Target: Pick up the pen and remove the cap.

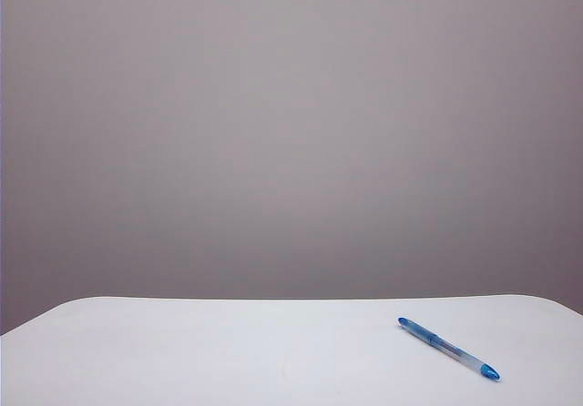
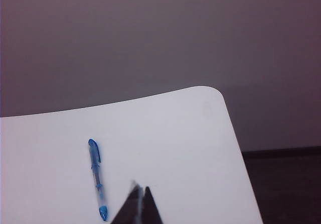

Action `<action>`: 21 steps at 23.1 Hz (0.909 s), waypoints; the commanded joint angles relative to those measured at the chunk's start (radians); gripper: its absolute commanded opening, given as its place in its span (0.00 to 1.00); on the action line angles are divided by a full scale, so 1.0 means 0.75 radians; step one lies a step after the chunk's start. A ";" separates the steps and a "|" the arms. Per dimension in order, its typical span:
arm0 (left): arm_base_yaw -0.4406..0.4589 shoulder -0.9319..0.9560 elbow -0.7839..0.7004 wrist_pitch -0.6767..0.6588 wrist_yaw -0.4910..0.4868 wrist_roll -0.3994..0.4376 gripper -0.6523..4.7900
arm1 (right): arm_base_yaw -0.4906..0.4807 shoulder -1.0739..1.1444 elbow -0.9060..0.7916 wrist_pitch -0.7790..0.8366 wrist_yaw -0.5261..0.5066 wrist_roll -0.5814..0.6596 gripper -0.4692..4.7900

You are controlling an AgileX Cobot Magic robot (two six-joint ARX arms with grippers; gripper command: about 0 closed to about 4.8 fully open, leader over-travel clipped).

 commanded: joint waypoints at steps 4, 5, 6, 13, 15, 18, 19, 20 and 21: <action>0.003 0.000 0.001 0.048 -0.004 0.002 0.17 | 0.001 0.001 -0.009 0.002 -0.012 0.041 0.08; 0.003 0.000 0.002 0.048 -0.002 -0.020 0.17 | 0.002 0.001 -0.009 0.002 -0.012 0.041 0.08; 0.003 0.000 0.005 0.049 0.006 -0.081 0.17 | 0.001 0.001 -0.009 0.007 -0.012 0.047 0.08; 0.002 0.001 0.185 0.063 0.085 -0.193 0.16 | 0.002 0.004 0.062 0.054 -0.047 0.248 0.08; 0.002 0.005 0.245 0.062 0.062 -0.217 0.16 | 0.002 0.010 0.087 0.053 -0.040 0.249 0.08; 0.002 0.085 0.344 0.058 0.056 -0.251 0.15 | 0.001 0.106 0.173 0.066 -0.023 0.245 0.08; 0.002 0.121 0.374 0.054 0.069 -0.271 0.15 | 0.001 0.147 0.204 0.079 -0.007 0.236 0.08; 0.002 0.153 0.398 0.052 0.084 -0.285 0.15 | 0.001 0.184 0.234 0.084 -0.007 0.219 0.08; 0.002 0.241 0.466 0.047 0.136 -0.297 0.15 | 0.001 0.281 0.319 0.083 -0.007 0.168 0.08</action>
